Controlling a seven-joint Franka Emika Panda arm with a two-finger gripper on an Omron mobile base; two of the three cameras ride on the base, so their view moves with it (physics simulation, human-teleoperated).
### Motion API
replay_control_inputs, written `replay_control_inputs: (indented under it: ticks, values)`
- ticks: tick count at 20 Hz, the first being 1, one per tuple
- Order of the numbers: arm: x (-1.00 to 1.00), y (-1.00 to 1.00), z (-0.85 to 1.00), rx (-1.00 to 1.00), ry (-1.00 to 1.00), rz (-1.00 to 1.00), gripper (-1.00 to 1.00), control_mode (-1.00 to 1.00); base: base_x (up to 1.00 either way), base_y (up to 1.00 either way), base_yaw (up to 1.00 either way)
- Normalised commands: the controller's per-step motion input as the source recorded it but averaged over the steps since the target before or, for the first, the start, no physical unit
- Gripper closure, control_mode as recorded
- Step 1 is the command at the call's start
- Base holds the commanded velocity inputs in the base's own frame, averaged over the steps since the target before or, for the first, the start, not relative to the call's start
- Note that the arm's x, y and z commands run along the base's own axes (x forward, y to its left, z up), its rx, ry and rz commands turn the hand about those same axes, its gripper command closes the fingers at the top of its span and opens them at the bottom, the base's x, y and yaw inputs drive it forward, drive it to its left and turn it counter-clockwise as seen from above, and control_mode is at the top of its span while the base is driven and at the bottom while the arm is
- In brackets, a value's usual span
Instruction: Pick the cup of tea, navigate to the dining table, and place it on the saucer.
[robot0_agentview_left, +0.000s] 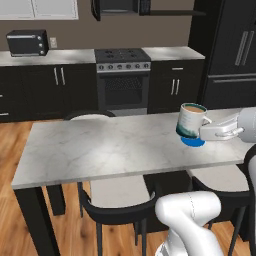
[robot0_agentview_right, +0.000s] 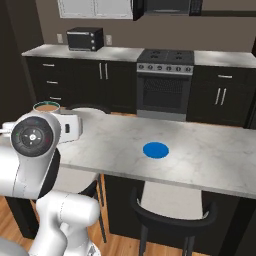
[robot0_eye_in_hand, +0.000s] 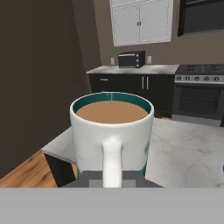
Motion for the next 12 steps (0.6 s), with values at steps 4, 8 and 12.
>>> replay_control_inputs:
  ticks: [4, 8, 12]
  values:
    - [0.00, 0.00, 0.00, 0.00, 0.00, 0.00, 1.00, 1.00, 0.00, 0.00, 0.00]
    - [0.00, 0.00, 0.00, 0.00, 0.00, 0.00, 1.00, 1.00, 0.00, 0.00, 0.00]
    - [0.00, 0.00, 0.00, 0.00, 0.00, 0.00, 1.00, 1.00, 0.00, 0.00, 0.00]
